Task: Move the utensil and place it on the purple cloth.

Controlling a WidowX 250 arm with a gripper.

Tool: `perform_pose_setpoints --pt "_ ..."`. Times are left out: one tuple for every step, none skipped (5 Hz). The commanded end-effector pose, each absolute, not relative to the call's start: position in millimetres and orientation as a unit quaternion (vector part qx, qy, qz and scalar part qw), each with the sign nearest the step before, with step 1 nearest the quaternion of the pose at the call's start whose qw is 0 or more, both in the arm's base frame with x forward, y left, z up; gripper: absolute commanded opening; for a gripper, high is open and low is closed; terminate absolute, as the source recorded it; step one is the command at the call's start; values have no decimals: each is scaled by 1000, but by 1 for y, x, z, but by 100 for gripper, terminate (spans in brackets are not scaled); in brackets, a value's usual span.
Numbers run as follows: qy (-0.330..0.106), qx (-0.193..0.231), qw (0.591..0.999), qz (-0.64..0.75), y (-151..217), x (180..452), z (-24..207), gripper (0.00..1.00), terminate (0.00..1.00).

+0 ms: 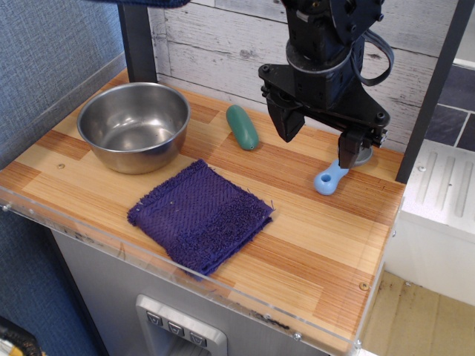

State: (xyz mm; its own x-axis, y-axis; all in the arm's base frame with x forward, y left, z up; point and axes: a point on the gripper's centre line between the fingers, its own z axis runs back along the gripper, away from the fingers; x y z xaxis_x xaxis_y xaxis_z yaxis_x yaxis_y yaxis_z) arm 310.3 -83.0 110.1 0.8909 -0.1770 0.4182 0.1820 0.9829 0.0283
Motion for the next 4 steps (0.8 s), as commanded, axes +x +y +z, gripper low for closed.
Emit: perform_pose_setpoints --pt "-215 -6 972 -92 -83 310 110 100 0" --pt "-214 29 974 -75 -66 313 121 100 0" --pt "-223 60 972 -51 -48 312 131 100 0" --pt "-227 90 969 -30 -30 311 138 100 0"
